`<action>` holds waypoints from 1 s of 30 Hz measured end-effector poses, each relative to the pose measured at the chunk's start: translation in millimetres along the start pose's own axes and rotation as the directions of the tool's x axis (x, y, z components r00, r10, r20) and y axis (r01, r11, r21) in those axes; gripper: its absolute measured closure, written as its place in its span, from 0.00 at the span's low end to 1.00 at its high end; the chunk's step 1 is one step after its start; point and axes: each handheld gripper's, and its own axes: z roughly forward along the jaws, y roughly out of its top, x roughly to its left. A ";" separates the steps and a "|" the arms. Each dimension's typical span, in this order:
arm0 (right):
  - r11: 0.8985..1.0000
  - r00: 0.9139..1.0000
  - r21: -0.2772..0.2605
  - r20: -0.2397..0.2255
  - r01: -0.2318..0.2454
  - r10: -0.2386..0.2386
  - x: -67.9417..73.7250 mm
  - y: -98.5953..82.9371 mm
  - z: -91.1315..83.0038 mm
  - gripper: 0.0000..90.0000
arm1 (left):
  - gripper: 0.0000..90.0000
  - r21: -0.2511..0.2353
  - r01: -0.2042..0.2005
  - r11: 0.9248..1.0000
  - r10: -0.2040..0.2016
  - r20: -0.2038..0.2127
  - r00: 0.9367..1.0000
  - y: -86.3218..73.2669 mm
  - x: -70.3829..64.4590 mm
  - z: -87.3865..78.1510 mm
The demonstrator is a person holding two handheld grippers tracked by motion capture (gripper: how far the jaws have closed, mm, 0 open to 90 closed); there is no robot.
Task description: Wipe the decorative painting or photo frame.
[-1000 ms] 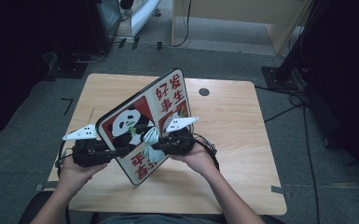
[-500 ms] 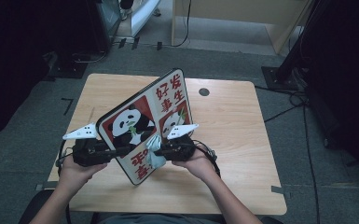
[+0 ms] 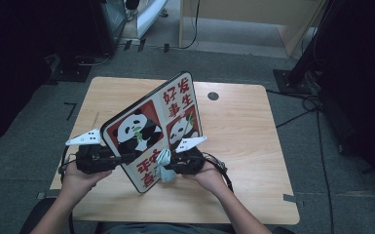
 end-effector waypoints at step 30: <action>1.000 1.000 0.005 -0.001 -0.018 0.018 -1.9 12.1 -15.7 0.86 | 0.80 -0.002 0.004 1.000 -0.004 -0.008 1.000 0.5 -0.1 0.8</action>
